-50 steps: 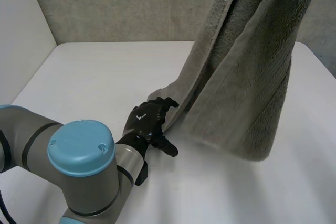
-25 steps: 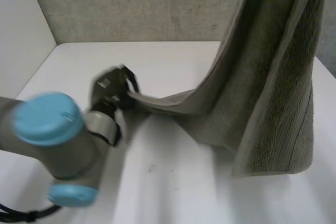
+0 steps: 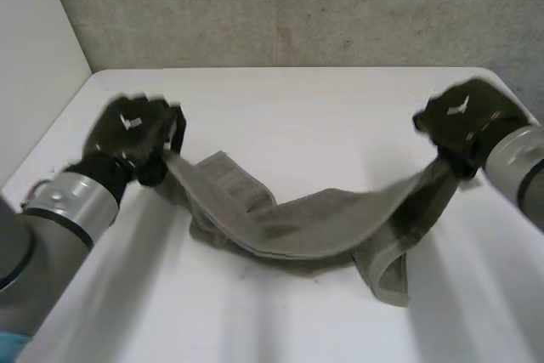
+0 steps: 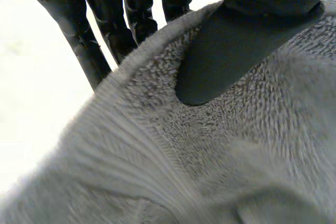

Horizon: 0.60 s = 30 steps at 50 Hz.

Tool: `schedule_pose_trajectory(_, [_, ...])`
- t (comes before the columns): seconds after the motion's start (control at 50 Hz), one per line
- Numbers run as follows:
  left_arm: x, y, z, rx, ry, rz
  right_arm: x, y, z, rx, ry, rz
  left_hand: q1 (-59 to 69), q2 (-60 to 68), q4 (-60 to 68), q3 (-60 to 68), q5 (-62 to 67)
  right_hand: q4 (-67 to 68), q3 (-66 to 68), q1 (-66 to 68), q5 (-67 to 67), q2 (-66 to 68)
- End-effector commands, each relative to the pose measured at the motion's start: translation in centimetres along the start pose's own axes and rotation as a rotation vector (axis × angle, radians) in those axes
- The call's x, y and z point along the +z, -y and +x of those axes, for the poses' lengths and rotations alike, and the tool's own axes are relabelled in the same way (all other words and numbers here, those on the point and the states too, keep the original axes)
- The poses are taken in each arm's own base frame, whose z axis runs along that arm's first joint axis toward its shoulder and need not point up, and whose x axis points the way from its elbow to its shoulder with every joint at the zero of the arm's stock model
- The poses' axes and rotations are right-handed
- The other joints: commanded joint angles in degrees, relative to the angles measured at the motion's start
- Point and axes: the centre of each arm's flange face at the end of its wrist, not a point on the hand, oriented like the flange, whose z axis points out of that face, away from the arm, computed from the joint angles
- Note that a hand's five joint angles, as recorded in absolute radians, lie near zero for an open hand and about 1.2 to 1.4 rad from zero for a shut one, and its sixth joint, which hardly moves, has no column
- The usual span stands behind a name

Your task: Fold the towel.

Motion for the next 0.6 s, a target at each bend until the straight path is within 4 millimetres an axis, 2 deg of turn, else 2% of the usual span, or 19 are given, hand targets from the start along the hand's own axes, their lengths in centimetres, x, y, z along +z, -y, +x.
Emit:
schedule_pose_trajectory(0.02, [4.2, -3.2, -1.2, 0.09, 0.025, -0.124, 4.5, -0.6, -0.6, -0.027, 0.008, -0.012, 11.57, 10.26, 10.28, 10.29, 11.04, 2.84, 3.02, 3.06, 2.84, 3.4])
schedule_pose_trajectory(0.06, [5.5, -2.4, -1.7, 0.099, 0.042, -0.088, 7.2, 1.5, 1.4, 0.021, -0.102, 0.1, 11.57, 10.26, 10.28, 10.29, 11.04, 2.84, 3.02, 3.06, 2.84, 3.4])
schedule_pose_trajectory(0.08, [6.9, -0.9, -2.2, 0.108, 0.057, -0.035, 7.2, 1.5, 1.4, 0.021, -0.103, 0.101, 11.57, 10.26, 10.28, 10.29, 11.04, 2.84, 3.02, 3.06, 2.84, 3.4])
schedule_pose_trajectory(0.1, [8.2, 1.1, -2.8, 0.116, 0.078, 0.041, 8.3, 3.2, 3.0, 0.055, -0.181, 0.186, 11.57, 10.26, 10.28, 10.29, 11.04, 2.84, 3.02, 3.06, 2.84, 3.4])
schedule_pose_trajectory(0.12, [8.2, 1.2, -2.8, 0.116, 0.078, 0.042, 8.3, 3.2, 3.0, 0.055, -0.182, 0.187, 11.57, 10.26, 10.28, 10.29, 11.04, 2.84, 3.02, 3.06, 2.84, 3.4])
schedule_pose_trajectory(0.14, [9.4, 3.9, -3.6, 0.126, 0.108, 0.139, 9.1, 5.1, 4.9, 0.089, -0.271, 0.289, 11.57, 10.26, 10.28, 10.29, 11.04, 2.84, 3.02, 3.06, 2.84, 3.4])
schedule_pose_trajectory(0.16, [9.4, 4.0, -3.6, 0.126, 0.108, 0.14, 9.4, 7.0, 6.7, 0.113, -0.36, 0.395, 11.57, 10.26, 10.28, 10.29, 11.04, 2.84, 3.02, 3.06, 2.84, 3.4])
schedule_pose_trajectory(0.18, [10.3, 7.0, -4.4, 0.131, 0.141, 0.25, 9.4, 7.0, 6.7, 0.113, -0.361, 0.396, 11.57, 10.26, 10.28, 10.29, 11.04, 2.84, 3.02, 3.06, 2.84, 3.4])
schedule_pose_trajectory(0.2, [10.8, 10.2, -5.2, 0.124, 0.182, 0.373, 9.3, 8.9, 8.6, 0.134, -0.455, 0.507, 11.57, 10.26, 10.28, 10.29, 11.04, 2.84, 3.02, 3.06, 2.84, 3.4])
schedule_pose_trajectory(0.22, [10.8, 10.3, -5.2, 0.124, 0.182, 0.375, 9.0, 10.3, 10.1, 0.156, -0.531, 0.605, 11.57, 10.26, 10.28, 10.29, 11.04, 2.84, 3.02, 3.06, 2.84, 3.4])
schedule_pose_trajectory(0.26, [10.8, 15.7, -6.5, 0.068, 0.279, 0.608, 8.4, 11.5, 11.4, 0.172, -0.606, 0.702, 11.57, 10.26, 10.28, 10.29, 11.04, 2.84, 3.02, 3.06, 2.84, 3.4])
schedule_pose_trajectory(0.36, [9.5, 19.4, -8.4, -0.054, 0.412, 0.81, 6.7, 13.2, 13.6, 0.196, -0.758, 0.886, 11.57, 10.26, 10.28, 10.29, 11.04, 2.84, 3.02, 3.06, 2.84, 3.4])
schedule_pose_trajectory(0.4, [9.2, 19.5, -8.7, -0.074, 0.436, 0.823, 6.8, 12.8, 13.2, 0.193, -0.754, 0.879, 11.57, 10.26, 10.28, 10.29, 11.04, 2.84, 3.02, 3.06, 2.84, 3.4])
schedule_pose_trajectory(0.48, [9.3, 16.9, -8.3, -0.084, 0.432, 0.73, 7.3, 10.4, 10.7, 0.189, -0.661, 0.786, 11.57, 10.26, 10.28, 10.29, 11.04, 2.84, 3.02, 3.06, 2.84, 3.4])
schedule_pose_trajectory(0.52, [9.2, 12.8, -7.4, -0.083, 0.407, 0.58, 7.9, 9.0, 9.4, 0.184, -0.607, 0.721, 11.57, 10.26, 10.28, 10.29, 11.04, 2.84, 3.02, 3.06, 2.84, 3.4])
schedule_pose_trajectory(0.54, [9.2, 12.8, -7.4, -0.083, 0.407, 0.579, 8.4, 7.4, 8.0, 0.179, -0.537, 0.641, 11.57, 10.26, 10.28, 10.29, 11.04, 2.84, 3.02, 3.06, 2.84, 3.4])
schedule_pose_trajectory(0.56, [9.0, 10.2, -6.7, -0.08, 0.383, 0.489, 8.4, 7.3, 7.9, 0.179, -0.536, 0.641, 11.57, 10.26, 10.28, 10.29, 11.04, 2.84, 3.02, 3.06, 2.84, 3.4])
schedule_pose_trajectory(0.58, [8.5, 7.0, -5.8, -0.075, 0.35, 0.388, 8.9, 5.5, 6.4, 0.179, -0.452, 0.553, 11.57, 10.26, 10.28, 10.29, 11.04, 2.84, 3.02, 3.06, 2.84, 3.4])
schedule_pose_trajectory(0.6, [8.5, 6.9, -5.8, -0.074, 0.35, 0.387, 9.3, 3.4, 4.7, 0.177, -0.359, 0.462, 11.57, 10.26, 10.28, 10.29, 11.04, 2.84, 3.02, 3.06, 2.84, 3.4])
